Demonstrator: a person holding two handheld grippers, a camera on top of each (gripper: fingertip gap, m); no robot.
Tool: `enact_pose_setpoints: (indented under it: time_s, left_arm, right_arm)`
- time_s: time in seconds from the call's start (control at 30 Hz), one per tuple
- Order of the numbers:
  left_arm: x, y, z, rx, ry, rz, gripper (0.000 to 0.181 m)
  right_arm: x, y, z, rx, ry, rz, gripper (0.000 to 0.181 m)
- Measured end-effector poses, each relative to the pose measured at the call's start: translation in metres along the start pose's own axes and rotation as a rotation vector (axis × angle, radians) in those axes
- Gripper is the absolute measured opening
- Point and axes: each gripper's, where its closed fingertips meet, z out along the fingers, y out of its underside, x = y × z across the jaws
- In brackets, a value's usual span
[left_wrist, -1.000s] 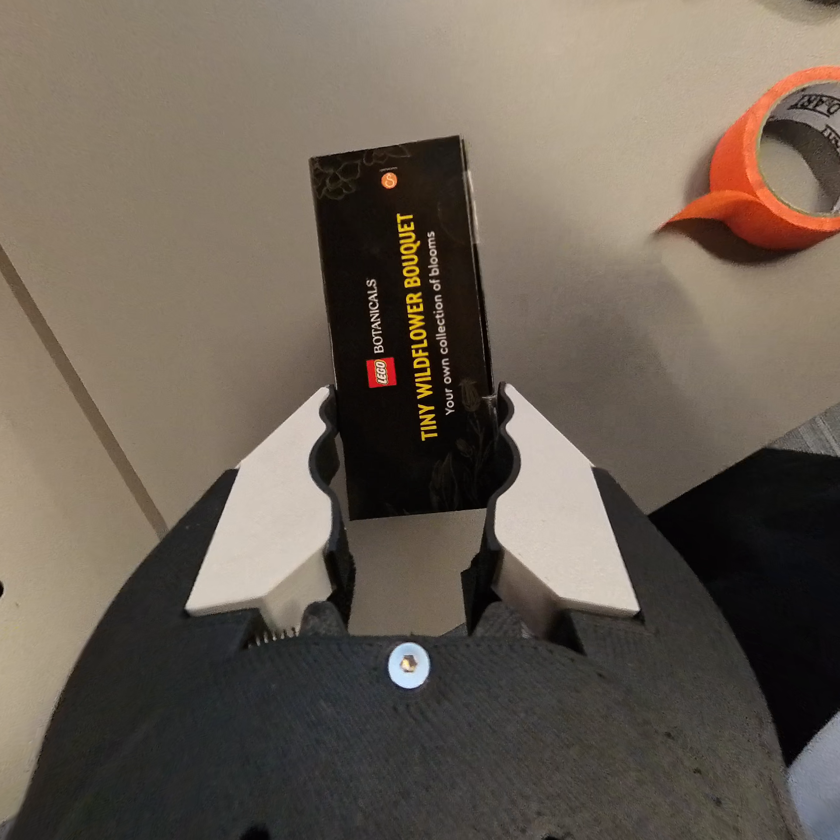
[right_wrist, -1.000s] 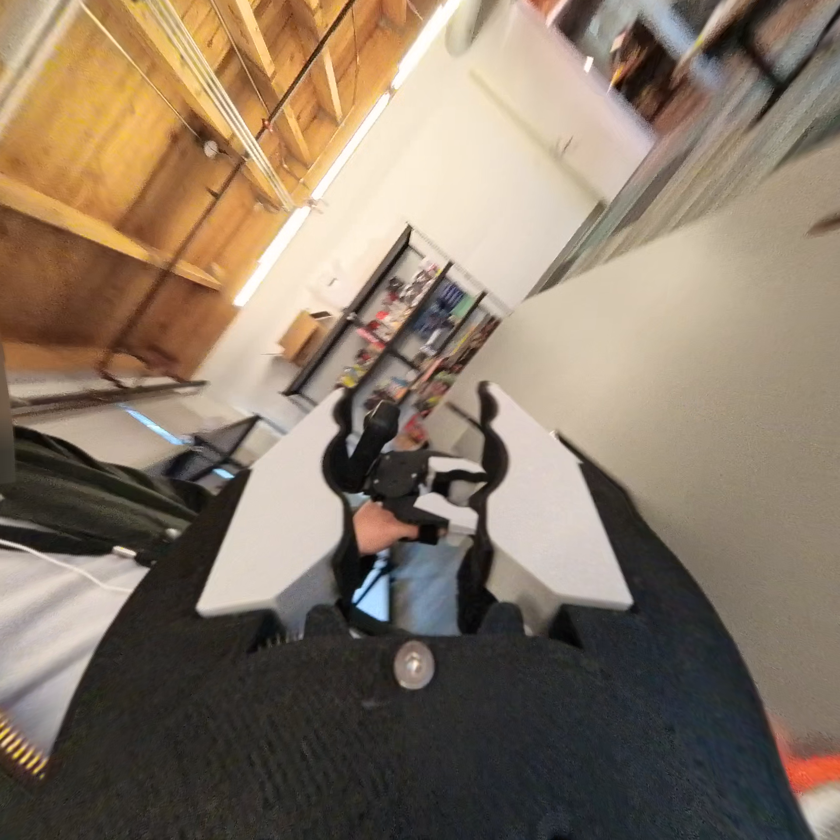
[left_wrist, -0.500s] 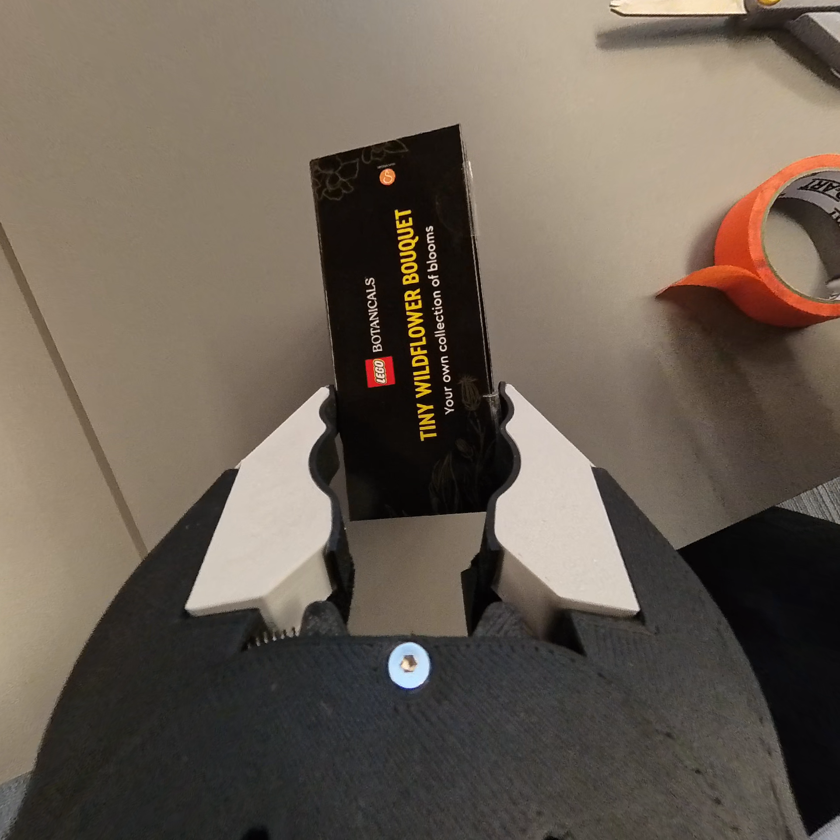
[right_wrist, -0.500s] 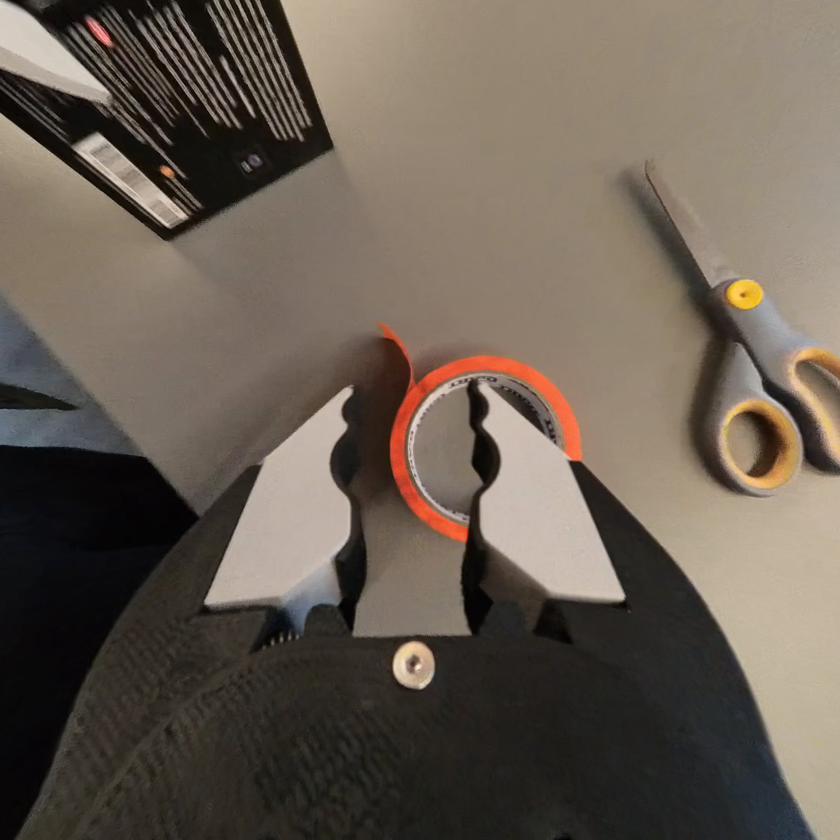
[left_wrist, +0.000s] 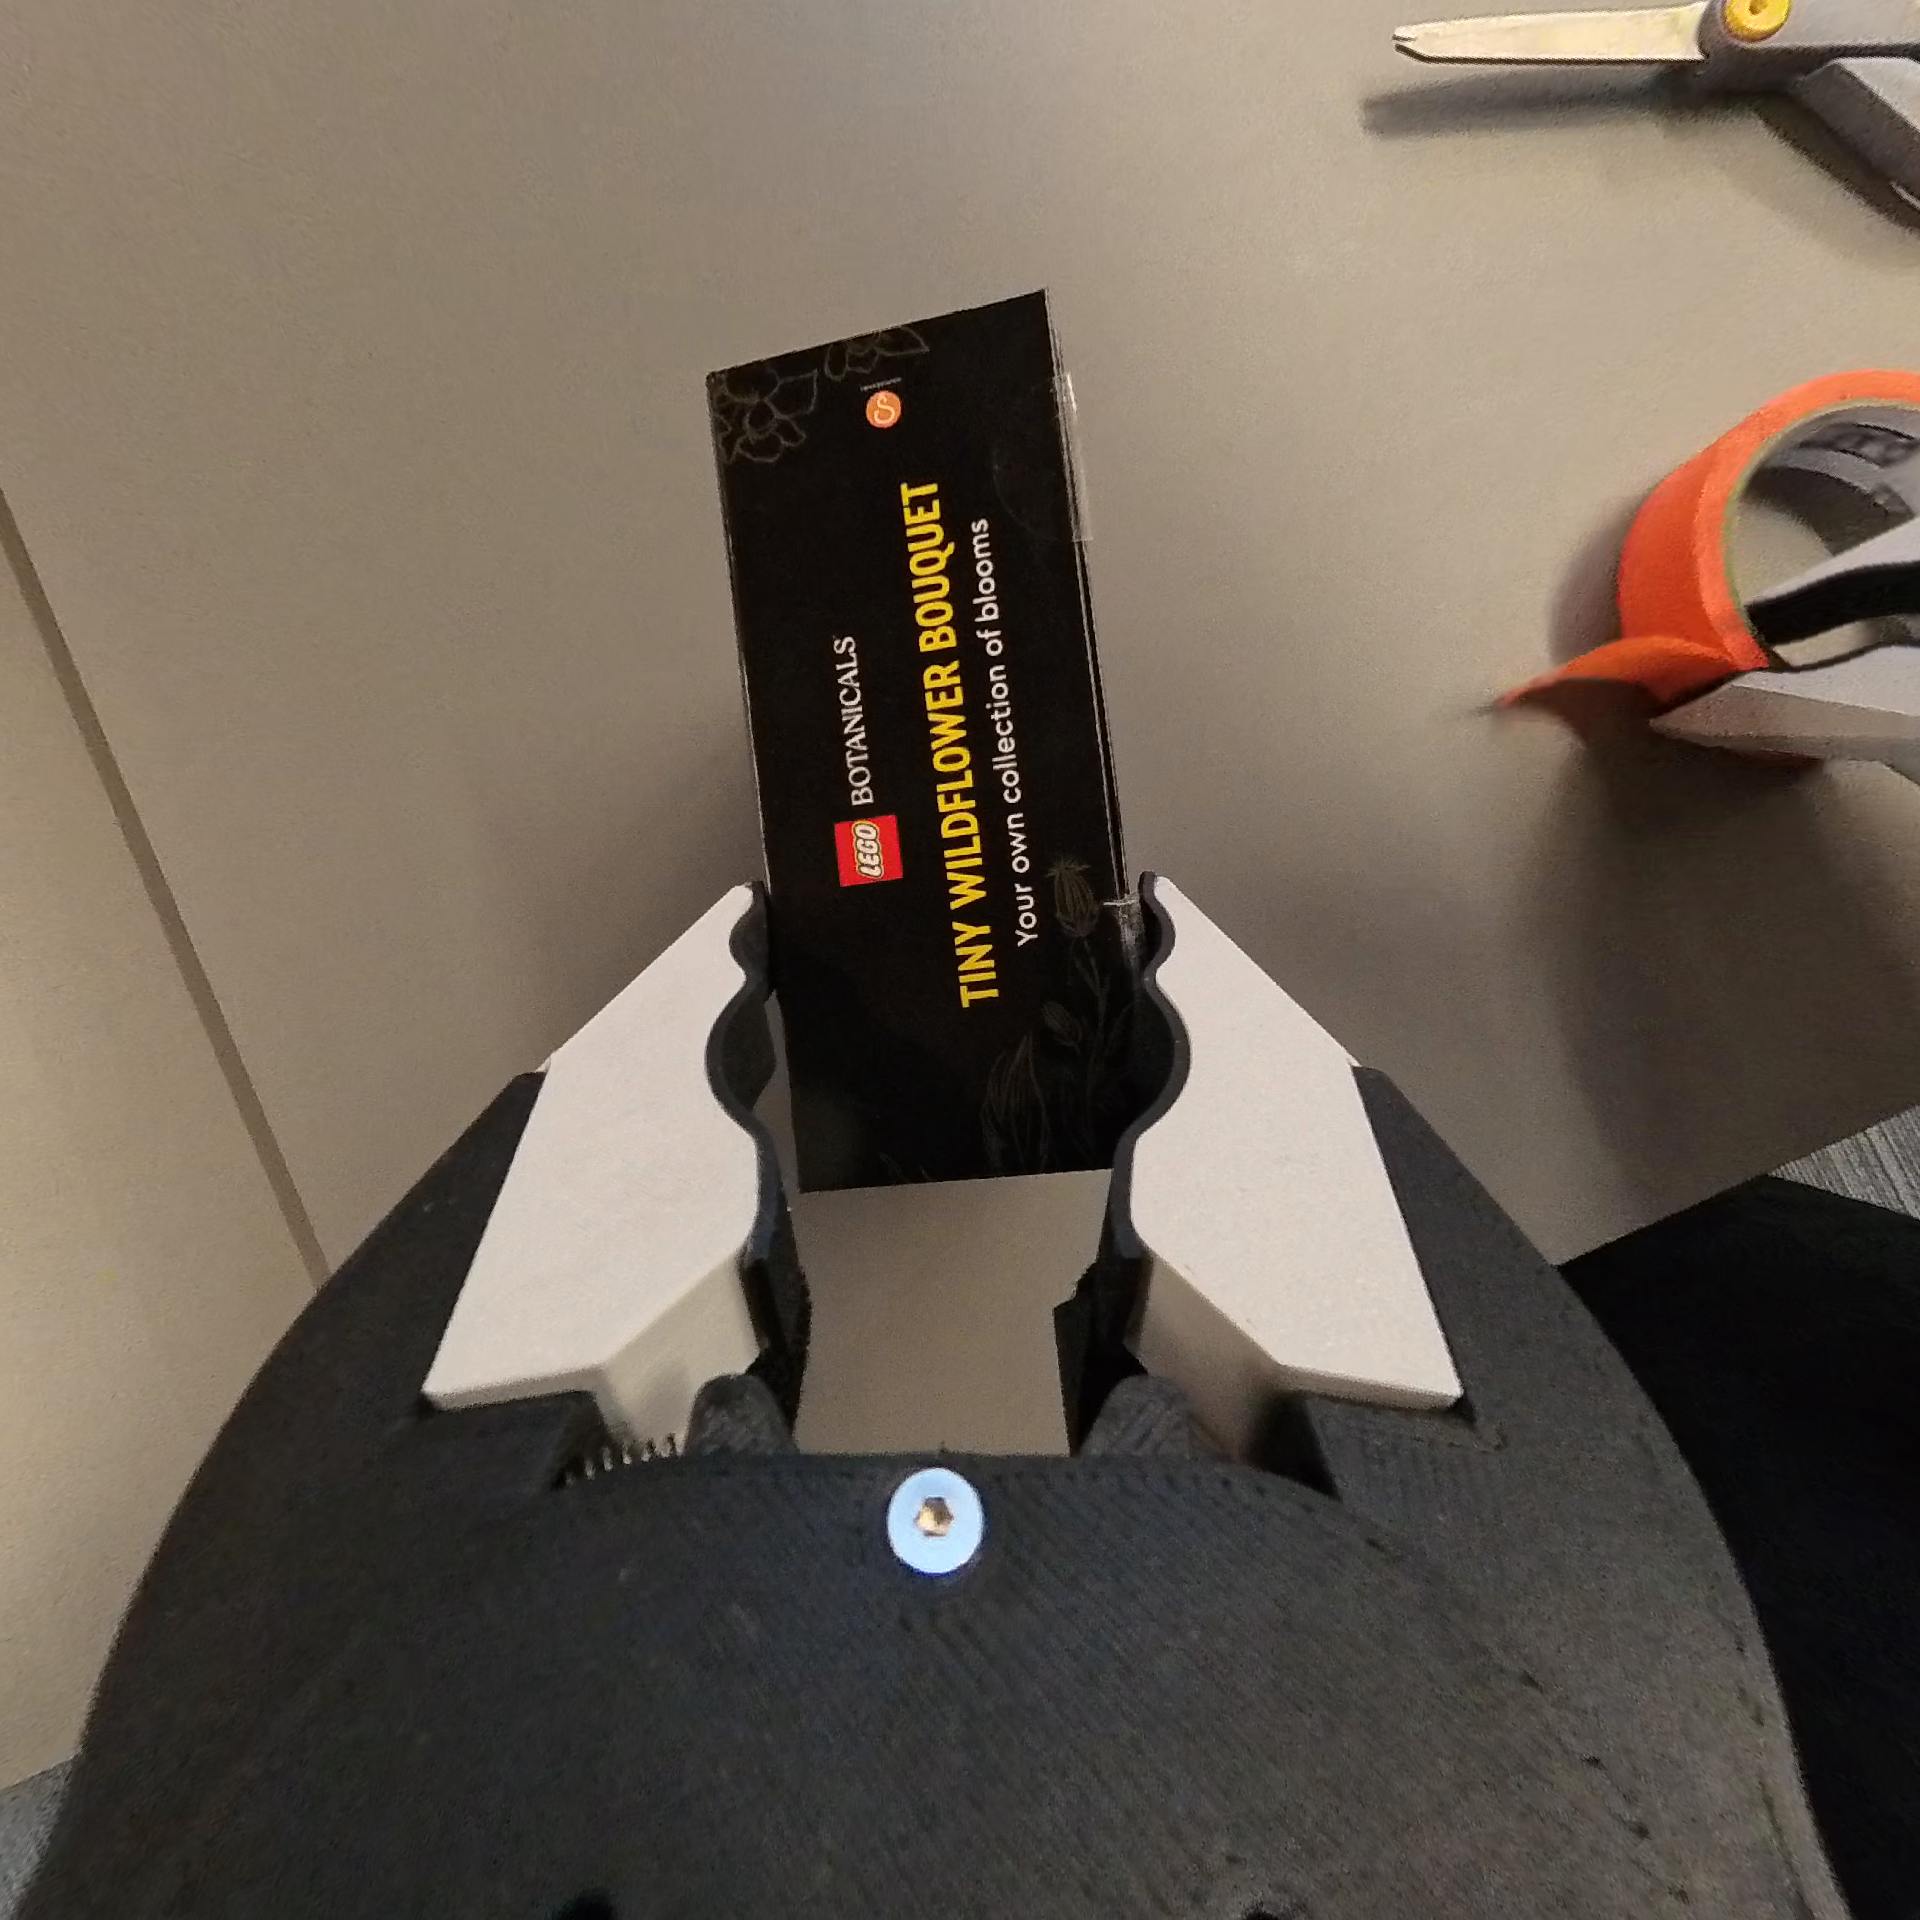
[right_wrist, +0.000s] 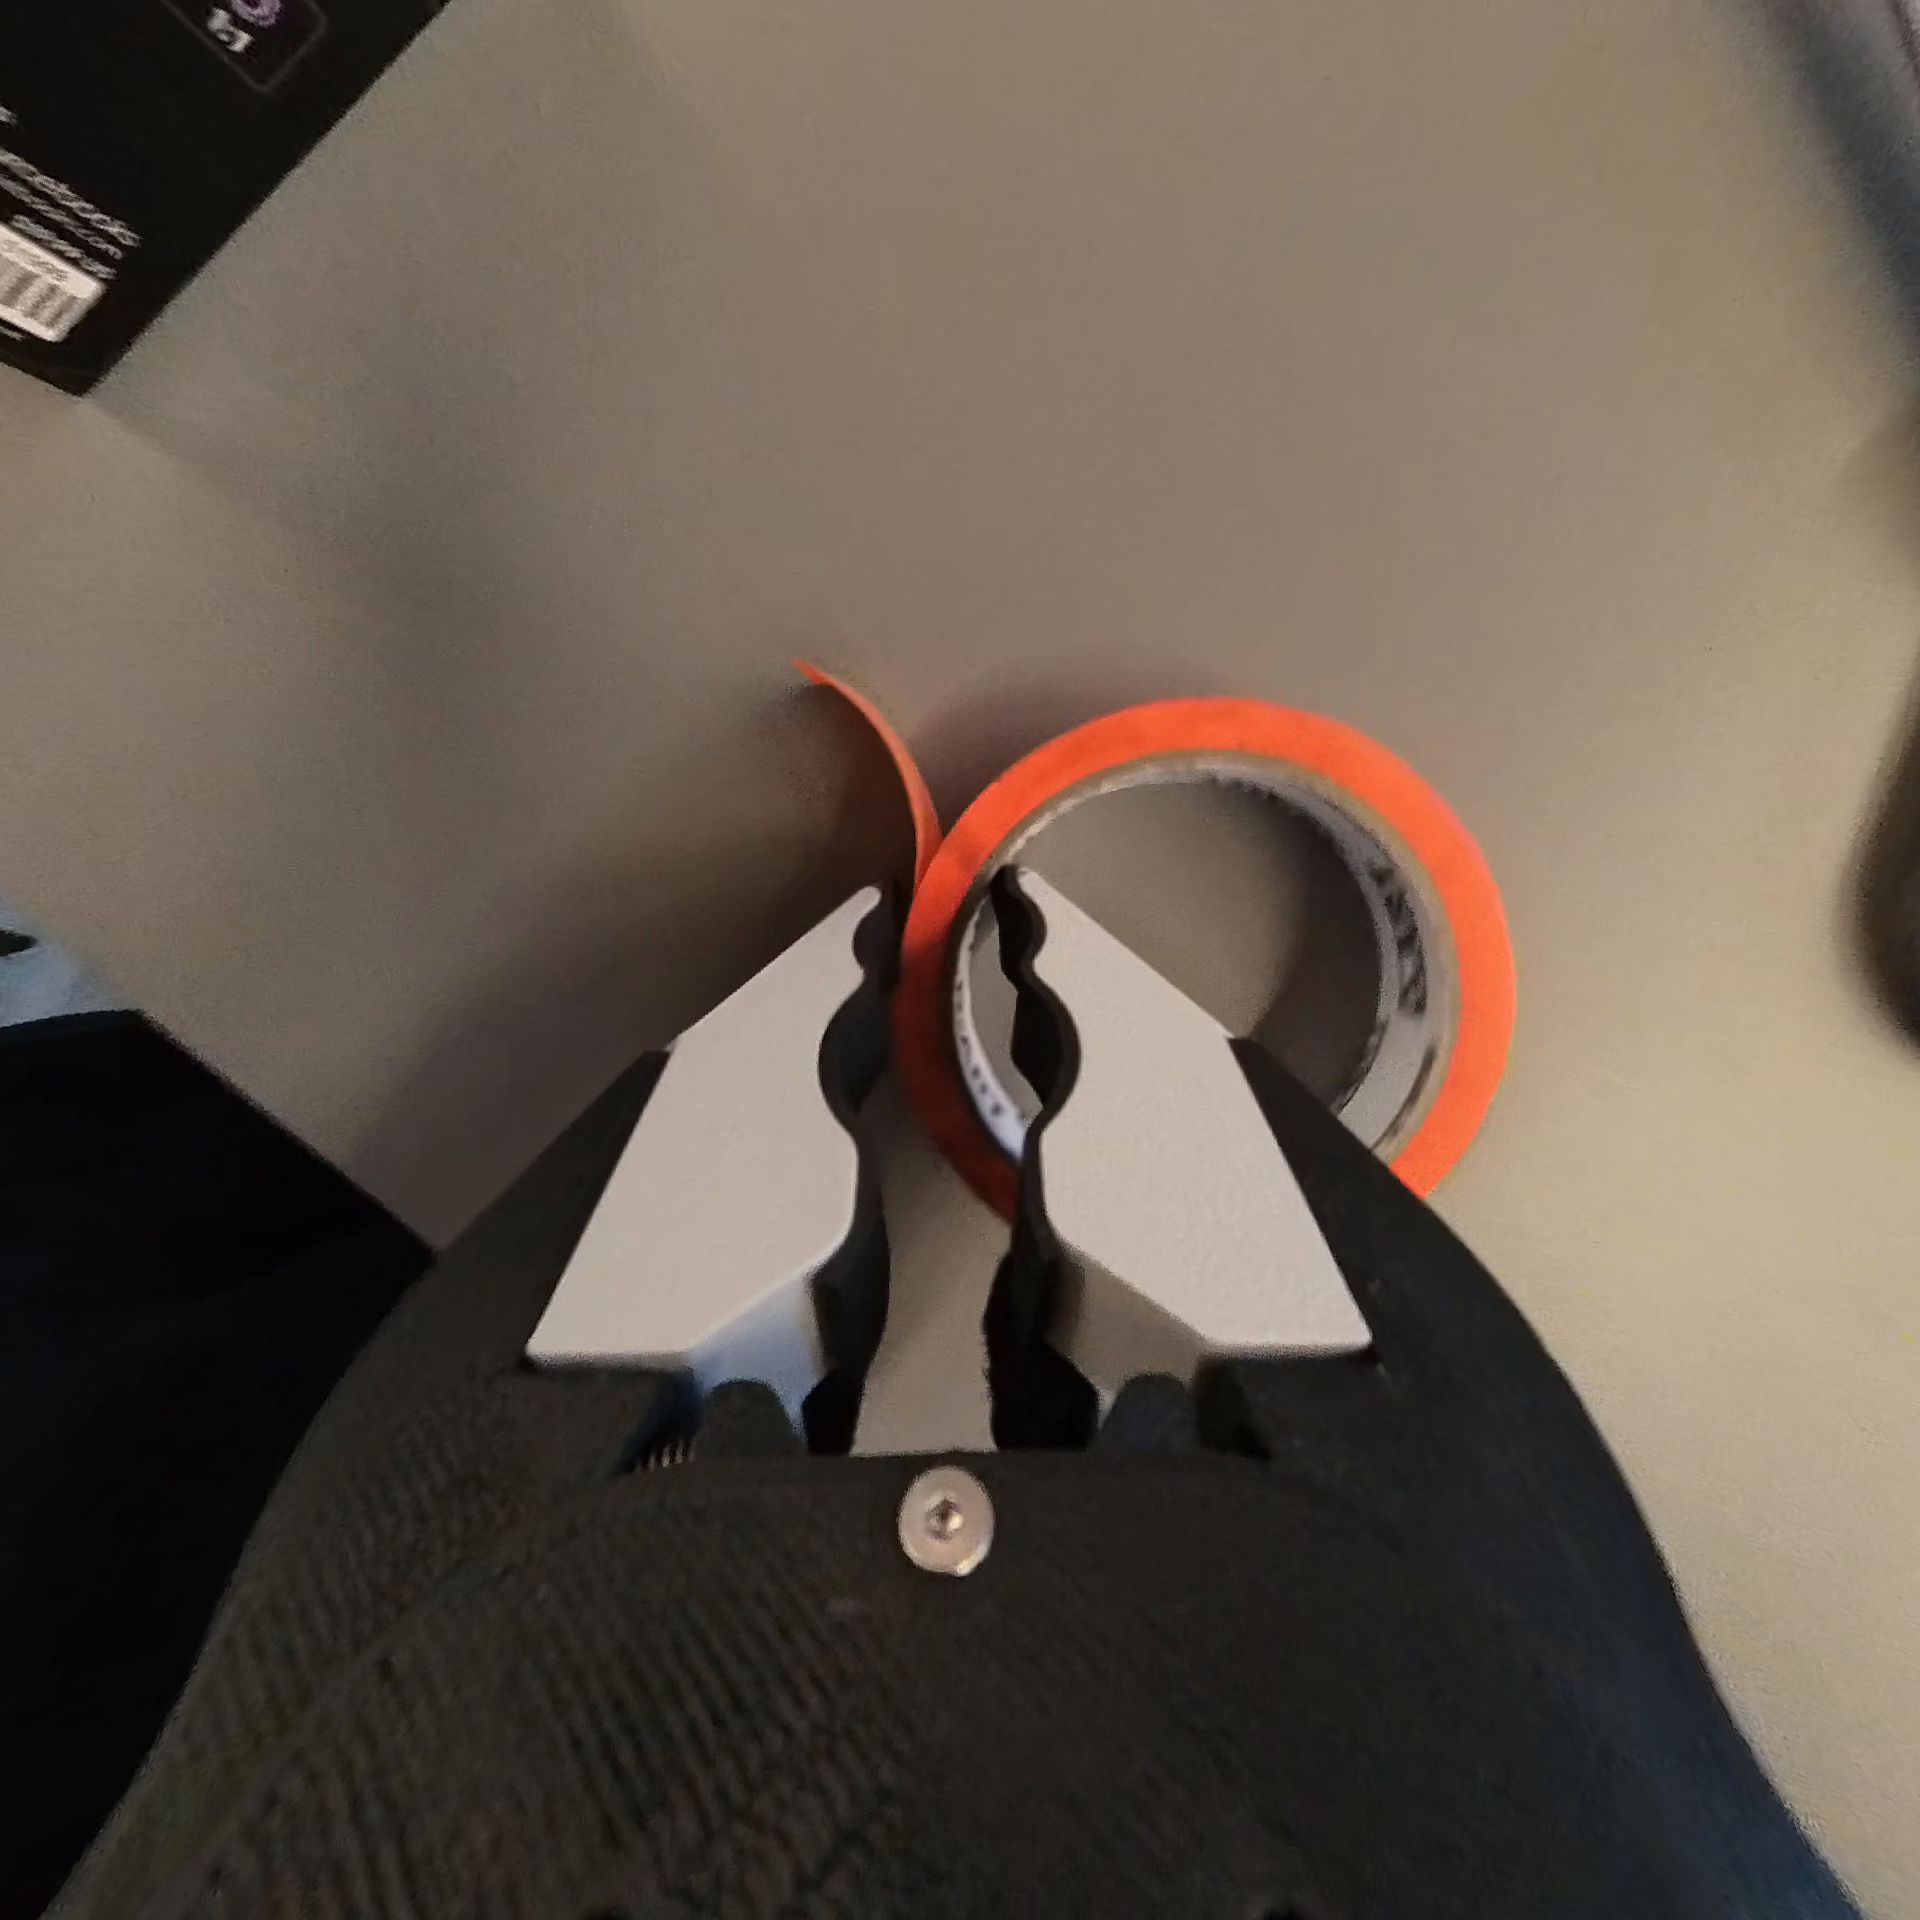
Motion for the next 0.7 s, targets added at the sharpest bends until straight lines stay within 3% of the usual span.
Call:
enact_pose_setpoints:
  time_s: [0.1, 0.27, 0.37, 0.57, 0.7]
  left_arm:
    - [0.000, 0.000, 0.000, 0.017, 0.012, 0.006, 0.068]
    - [0.001, -0.001, -0.001, 0.063, 0.055, 0.051, 0.068]
    - [0.001, -0.001, -0.001, 0.072, 0.076, 0.068, 0.068]
    - [0.002, -0.001, -0.002, 0.091, 0.095, 0.086, 0.068]
    - [0.003, -0.001, -0.002, 0.080, 0.097, 0.099, 0.068]
  right_arm:
    - [-0.022, -0.012, -0.018, 0.011, -0.175, 0.069, 0.010]
    - [-0.093, -0.076, -0.080, 0.007, -0.796, 0.371, 0.009]
    - [-0.119, -0.111, -0.102, -0.087, -1.047, 0.491, 0.009]
    - [-0.140, -0.126, -0.082, -0.421, -1.143, 0.589, 0.009]
    - [-0.147, -0.133, -0.072, -0.528, -1.202, 0.696, 0.010]
